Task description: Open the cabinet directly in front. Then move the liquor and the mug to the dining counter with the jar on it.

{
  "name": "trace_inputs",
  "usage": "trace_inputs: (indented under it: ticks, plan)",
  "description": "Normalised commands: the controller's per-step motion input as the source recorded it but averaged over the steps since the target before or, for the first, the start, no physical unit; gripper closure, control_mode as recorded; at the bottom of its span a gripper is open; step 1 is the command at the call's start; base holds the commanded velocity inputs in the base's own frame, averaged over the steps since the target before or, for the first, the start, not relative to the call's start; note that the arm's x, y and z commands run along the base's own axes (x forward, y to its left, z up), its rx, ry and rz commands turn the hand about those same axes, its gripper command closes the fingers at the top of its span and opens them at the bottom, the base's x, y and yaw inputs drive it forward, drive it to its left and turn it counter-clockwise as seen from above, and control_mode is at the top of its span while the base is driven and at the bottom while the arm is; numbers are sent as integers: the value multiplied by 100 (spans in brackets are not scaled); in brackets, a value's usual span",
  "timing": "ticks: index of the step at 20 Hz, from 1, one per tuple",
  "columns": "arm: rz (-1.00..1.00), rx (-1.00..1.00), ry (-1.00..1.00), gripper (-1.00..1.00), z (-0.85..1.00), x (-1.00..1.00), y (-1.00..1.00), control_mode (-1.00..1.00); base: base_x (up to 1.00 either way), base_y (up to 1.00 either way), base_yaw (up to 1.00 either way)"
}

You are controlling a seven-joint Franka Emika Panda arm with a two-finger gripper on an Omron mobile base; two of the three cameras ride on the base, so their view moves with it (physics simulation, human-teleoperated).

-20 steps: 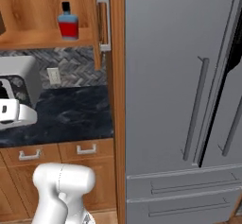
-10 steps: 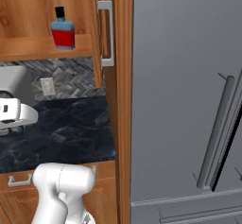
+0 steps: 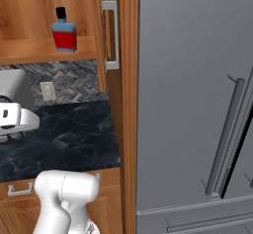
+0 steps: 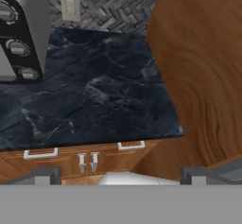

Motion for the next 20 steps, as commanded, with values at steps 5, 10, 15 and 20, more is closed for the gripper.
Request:
trace_inputs:
  ticks: [5, 10, 15, 20]
  plan:
    - [0, 0, 0, -100, 0, 0, 0, 100, 17, 0, 0]
    - [0, 1, -3, -100, 55, 0, 0, -100, 0, 0, 0]
    - [0, 9, -10, -100, 72, 0, -3, -100, 0, 0, 0]
    - [0, 8, -8, -100, 81, 0, 0, -100, 0, 0, 0]
